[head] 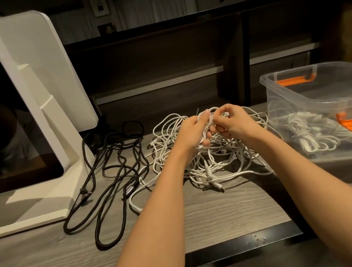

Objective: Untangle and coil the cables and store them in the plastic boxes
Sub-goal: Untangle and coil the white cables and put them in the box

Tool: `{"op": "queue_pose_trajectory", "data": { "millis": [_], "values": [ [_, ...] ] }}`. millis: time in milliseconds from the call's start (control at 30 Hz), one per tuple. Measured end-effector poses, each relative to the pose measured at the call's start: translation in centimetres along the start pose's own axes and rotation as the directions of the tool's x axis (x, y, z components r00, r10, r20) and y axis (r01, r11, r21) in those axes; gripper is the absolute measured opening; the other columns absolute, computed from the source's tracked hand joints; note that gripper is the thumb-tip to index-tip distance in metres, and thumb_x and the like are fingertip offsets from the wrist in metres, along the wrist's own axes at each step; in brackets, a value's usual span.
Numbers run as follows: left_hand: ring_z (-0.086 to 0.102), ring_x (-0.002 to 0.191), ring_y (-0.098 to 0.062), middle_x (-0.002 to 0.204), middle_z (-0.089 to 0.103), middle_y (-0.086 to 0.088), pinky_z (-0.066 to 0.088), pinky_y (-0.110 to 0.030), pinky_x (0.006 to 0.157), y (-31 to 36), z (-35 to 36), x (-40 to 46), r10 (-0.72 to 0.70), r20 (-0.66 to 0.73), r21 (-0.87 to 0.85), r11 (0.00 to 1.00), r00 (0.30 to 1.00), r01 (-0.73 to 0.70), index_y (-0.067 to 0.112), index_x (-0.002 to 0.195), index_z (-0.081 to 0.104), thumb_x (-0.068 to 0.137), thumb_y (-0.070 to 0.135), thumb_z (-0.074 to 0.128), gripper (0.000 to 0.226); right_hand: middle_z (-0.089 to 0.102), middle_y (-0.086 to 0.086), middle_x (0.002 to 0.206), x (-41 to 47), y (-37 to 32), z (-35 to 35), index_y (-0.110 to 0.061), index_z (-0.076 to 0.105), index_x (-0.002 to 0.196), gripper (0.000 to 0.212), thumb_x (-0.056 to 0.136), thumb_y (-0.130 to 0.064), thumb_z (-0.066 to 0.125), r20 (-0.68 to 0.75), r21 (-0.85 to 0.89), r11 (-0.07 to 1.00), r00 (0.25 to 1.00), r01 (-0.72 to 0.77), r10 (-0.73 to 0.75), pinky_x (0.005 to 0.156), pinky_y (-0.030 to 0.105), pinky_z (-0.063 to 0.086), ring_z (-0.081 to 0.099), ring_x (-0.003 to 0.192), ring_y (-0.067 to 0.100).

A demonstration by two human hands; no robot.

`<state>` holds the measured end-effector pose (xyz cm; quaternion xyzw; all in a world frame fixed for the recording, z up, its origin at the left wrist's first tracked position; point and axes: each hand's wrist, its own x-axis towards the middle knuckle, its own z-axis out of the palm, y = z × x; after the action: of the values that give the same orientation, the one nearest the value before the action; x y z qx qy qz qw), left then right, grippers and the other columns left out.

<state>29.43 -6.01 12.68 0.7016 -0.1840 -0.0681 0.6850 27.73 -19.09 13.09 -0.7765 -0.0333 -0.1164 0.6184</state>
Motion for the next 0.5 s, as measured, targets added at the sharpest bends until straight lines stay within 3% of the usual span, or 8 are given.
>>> {"op": "queue_pose_trajectory", "data": {
  "millis": [167,300,400,500],
  "values": [
    [0.050,0.055,-0.006,0.075,0.052,-0.003,0.036,-0.013,0.040,-0.5,0.0,0.3,-0.056,-0.104,0.081,0.995,0.993,0.064,0.005,0.097,0.056,0.103,0.038,0.041,0.037,0.047,0.000,0.054,-0.5,-0.4,0.3,-0.006,0.052,0.093,0.003,0.094,-0.009,0.054,0.053,-0.057,0.997,0.997,-0.045,0.049,0.038,0.013,0.033,0.039,0.035,0.001],
    [0.047,0.047,-0.004,0.070,0.046,-0.005,0.034,-0.014,0.039,-0.4,0.1,0.2,-0.023,-0.143,0.086,0.996,0.989,0.036,0.007,0.088,0.052,0.102,0.037,0.046,0.034,0.053,-0.003,0.048,-1.1,-0.9,0.0,-0.005,0.057,0.090,0.004,0.093,-0.007,0.055,0.142,-0.086,0.996,0.990,0.028,-0.016,0.041,0.013,0.036,0.043,0.038,0.003],
    [0.045,0.046,-0.007,0.068,0.047,-0.008,0.033,-0.015,0.038,-0.6,-0.1,0.3,0.009,-0.176,0.093,0.996,0.984,0.008,0.006,0.083,0.053,0.101,0.035,0.049,0.034,0.064,0.002,0.062,-1.2,-0.9,-0.2,0.000,0.063,0.097,0.017,0.095,-0.015,0.057,0.233,-0.069,0.996,0.972,0.053,-0.035,0.051,0.017,0.045,0.057,0.051,0.005],
    [0.051,0.062,-0.020,0.074,0.053,-0.014,0.041,-0.021,0.048,-0.6,-0.6,0.2,0.022,-0.168,0.100,0.995,0.986,-0.005,0.005,0.084,0.060,0.100,0.039,0.049,0.039,0.070,0.010,0.082,-1.2,-1.0,-0.7,0.004,0.060,0.107,0.024,0.093,-0.016,0.059,0.360,0.030,0.999,0.932,0.038,-0.047,0.065,0.023,0.051,0.067,0.069,0.012]
  ]
}}
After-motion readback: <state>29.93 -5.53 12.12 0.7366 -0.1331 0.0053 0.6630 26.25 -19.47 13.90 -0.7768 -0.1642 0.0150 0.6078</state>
